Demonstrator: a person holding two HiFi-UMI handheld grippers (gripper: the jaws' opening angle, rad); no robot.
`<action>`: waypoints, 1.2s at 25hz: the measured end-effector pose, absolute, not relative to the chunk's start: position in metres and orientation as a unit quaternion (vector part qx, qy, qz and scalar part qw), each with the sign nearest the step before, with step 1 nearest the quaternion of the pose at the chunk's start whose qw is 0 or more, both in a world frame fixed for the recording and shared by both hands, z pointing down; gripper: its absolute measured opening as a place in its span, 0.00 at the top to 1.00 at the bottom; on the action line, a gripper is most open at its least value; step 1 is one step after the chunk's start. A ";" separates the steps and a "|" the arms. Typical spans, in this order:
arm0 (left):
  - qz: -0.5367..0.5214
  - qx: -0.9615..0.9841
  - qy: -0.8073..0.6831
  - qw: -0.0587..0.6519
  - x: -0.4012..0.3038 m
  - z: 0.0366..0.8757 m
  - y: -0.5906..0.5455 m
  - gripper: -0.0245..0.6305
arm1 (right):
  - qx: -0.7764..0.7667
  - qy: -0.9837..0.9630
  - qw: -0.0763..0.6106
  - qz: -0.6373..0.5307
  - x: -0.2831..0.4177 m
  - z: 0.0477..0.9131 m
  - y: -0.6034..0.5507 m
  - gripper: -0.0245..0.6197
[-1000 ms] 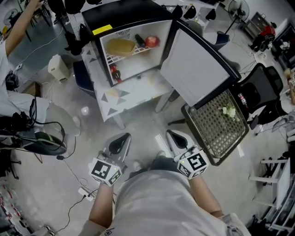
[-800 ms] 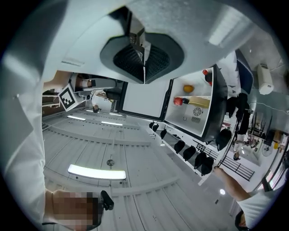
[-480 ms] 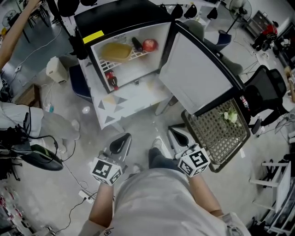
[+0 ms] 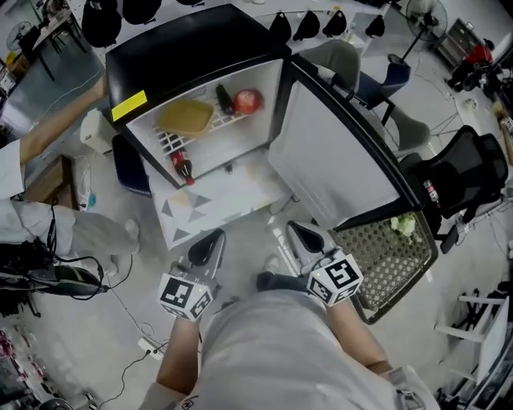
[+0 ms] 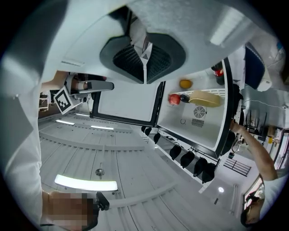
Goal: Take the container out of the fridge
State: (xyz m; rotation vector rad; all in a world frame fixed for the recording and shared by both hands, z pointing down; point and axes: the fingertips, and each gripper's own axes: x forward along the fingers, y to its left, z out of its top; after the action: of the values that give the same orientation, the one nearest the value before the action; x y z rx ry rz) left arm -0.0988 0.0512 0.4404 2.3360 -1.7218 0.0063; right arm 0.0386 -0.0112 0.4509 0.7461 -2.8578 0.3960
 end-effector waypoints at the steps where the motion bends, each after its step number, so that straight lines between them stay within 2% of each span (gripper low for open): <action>1: 0.005 0.796 -0.594 0.119 -0.097 0.441 0.042 0.94 | 0.247 -0.957 0.079 0.133 0.040 0.451 -0.021 0.96; 14: 0.026 0.751 -0.644 0.143 -0.097 0.458 -0.034 0.93 | 0.234 -0.959 0.074 0.142 0.049 0.454 -0.095 0.96; 21: 0.046 0.756 -0.637 0.143 -0.127 0.462 -0.074 0.85 | 0.260 -0.951 0.079 0.150 0.038 0.456 -0.119 0.96; 30: 0.121 0.782 -0.601 0.115 -0.168 0.469 -0.128 0.83 | 0.334 -0.926 0.079 0.159 0.021 0.461 -0.138 0.96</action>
State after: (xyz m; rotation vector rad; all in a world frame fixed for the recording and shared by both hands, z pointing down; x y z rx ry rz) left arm -0.1677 -0.1278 0.4690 2.2905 -1.7619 0.3537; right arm 0.0209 -0.1377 0.4612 0.9988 -2.7711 0.4753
